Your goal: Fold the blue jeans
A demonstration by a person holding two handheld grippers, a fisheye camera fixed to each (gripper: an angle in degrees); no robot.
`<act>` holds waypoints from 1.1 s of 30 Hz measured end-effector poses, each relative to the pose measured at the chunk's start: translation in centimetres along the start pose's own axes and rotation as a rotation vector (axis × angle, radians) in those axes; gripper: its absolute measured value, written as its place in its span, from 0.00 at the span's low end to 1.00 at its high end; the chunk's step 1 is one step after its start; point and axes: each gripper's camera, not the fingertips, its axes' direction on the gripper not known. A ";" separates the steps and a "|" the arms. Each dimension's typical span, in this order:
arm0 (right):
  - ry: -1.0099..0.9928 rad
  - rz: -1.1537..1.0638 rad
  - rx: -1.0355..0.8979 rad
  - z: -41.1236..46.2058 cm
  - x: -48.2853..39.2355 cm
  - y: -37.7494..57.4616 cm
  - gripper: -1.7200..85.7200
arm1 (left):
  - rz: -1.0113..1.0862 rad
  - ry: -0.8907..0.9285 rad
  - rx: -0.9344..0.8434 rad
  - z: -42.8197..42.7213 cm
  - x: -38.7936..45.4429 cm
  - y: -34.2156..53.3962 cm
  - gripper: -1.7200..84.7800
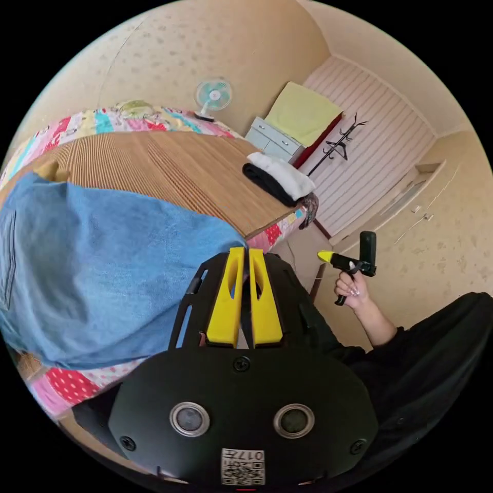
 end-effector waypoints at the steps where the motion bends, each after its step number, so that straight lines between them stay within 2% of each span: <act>1: 0.016 -0.015 -0.047 1.7 -1.0 0.0 0.03 | -0.028 -0.007 -0.016 1.0 -0.4 0.9 0.02; 4: 0.051 -0.062 -0.132 5.6 -3.4 -0.5 0.04 | -0.119 0.092 0.006 2.2 -2.0 5.1 0.03; 6: 0.051 -0.093 -0.191 8.2 -4.6 -1.2 0.04 | -0.173 0.120 0.077 0.2 -2.8 7.7 0.09; 7: 0.046 -0.113 -0.239 9.9 -5.3 -1.9 0.05 | -0.196 0.091 0.113 -0.8 -3.1 8.4 0.10; 9: 0.041 -0.142 -0.293 12.0 -6.3 -2.8 0.05 | -0.330 -0.093 0.330 -6.3 -4.6 11.2 0.12; 12: 0.013 -0.170 -0.302 14.2 -7.9 -4.0 0.05 | -0.503 -0.280 0.534 -13.1 -8.2 13.8 0.14; 15: -0.037 -0.172 -0.306 15.7 -9.0 -4.4 0.05 | -0.671 -0.384 0.463 -17.5 -13.5 13.4 0.17; 18: -0.046 -0.145 -0.331 16.7 -9.3 -3.9 0.04 | -0.747 -0.369 0.631 -21.0 -16.7 14.4 0.16; 20: -0.041 -0.134 -0.338 16.9 -9.4 -3.5 0.04 | -0.755 -0.343 0.658 -21.6 -18.0 13.6 0.14; 23: -0.030 -0.136 -0.307 16.3 -9.9 -3.1 0.05 | -0.775 -0.402 0.565 -20.5 -19.2 10.5 0.08; 25: -0.026 -0.146 -0.267 15.2 -10.7 -3.2 0.05 | -0.725 -0.368 0.592 -19.9 -17.7 8.7 0.07; 26: -0.023 -0.147 -0.256 15.0 -10.9 -3.3 0.05 | -0.612 -0.352 0.662 -19.6 -15.0 7.5 0.06; 28: -0.005 -0.156 -0.212 14.1 -12.1 -3.7 0.06 | -0.425 -0.377 0.686 -18.1 -10.1 4.9 0.06; 30: -0.002 -0.183 -0.175 13.8 -13.4 -4.3 0.08 | -0.174 -0.483 0.554 -12.8 -3.6 1.0 0.06; 33: -0.024 -0.243 -0.152 14.8 -15.2 -5.6 0.09 | 0.049 -0.514 0.371 -4.2 1.9 -0.7 0.06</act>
